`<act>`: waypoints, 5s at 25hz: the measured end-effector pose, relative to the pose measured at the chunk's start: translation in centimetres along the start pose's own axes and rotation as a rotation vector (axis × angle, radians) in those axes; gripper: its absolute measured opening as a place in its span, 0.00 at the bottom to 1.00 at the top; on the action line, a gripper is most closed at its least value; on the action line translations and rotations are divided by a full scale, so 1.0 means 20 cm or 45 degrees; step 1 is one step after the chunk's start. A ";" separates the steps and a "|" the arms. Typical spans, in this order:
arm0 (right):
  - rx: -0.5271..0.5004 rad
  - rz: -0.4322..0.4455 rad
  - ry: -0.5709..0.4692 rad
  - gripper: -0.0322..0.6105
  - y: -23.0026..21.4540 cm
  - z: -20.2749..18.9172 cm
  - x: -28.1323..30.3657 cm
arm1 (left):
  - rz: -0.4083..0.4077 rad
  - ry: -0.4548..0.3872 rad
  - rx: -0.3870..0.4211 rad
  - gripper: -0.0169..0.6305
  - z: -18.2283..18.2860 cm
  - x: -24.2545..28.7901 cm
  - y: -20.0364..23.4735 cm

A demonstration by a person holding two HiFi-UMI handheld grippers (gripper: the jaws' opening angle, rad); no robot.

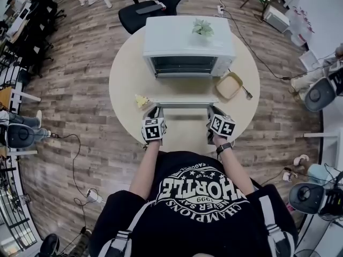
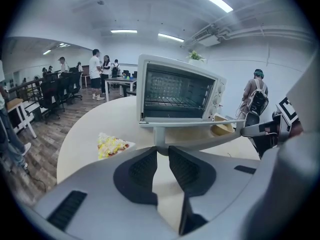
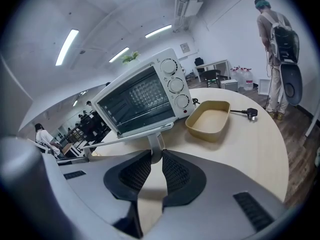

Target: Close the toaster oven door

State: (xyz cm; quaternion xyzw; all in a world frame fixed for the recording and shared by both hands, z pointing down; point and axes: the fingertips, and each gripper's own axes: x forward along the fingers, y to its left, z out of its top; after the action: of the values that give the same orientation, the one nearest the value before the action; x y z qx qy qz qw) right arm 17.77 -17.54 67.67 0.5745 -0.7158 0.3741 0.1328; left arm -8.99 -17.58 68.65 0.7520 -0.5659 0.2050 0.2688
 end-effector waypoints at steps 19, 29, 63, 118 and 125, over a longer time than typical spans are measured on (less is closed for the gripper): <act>0.007 0.006 -0.028 0.19 0.03 0.03 -0.01 | -0.002 -0.009 -0.020 0.17 0.03 -0.02 0.01; 0.028 0.015 -0.050 0.19 0.04 0.07 -0.02 | -0.007 -0.033 -0.031 0.17 0.06 -0.03 0.00; -0.033 0.022 -0.112 0.20 0.09 0.24 -0.04 | -0.035 -0.149 -0.099 0.16 0.25 -0.04 -0.01; -0.102 -0.010 -0.215 0.20 0.19 0.49 -0.07 | -0.110 -0.231 -0.206 0.16 0.51 -0.08 0.01; -0.106 -0.010 -0.228 0.20 0.21 0.53 -0.07 | -0.116 -0.246 -0.203 0.16 0.55 -0.08 0.02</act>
State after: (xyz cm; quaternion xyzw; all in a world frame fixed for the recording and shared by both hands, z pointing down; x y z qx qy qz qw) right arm 16.88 -23.57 58.06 0.6025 -0.7375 0.2906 0.0934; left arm -9.82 -23.43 59.32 0.7695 -0.5689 0.0735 0.2807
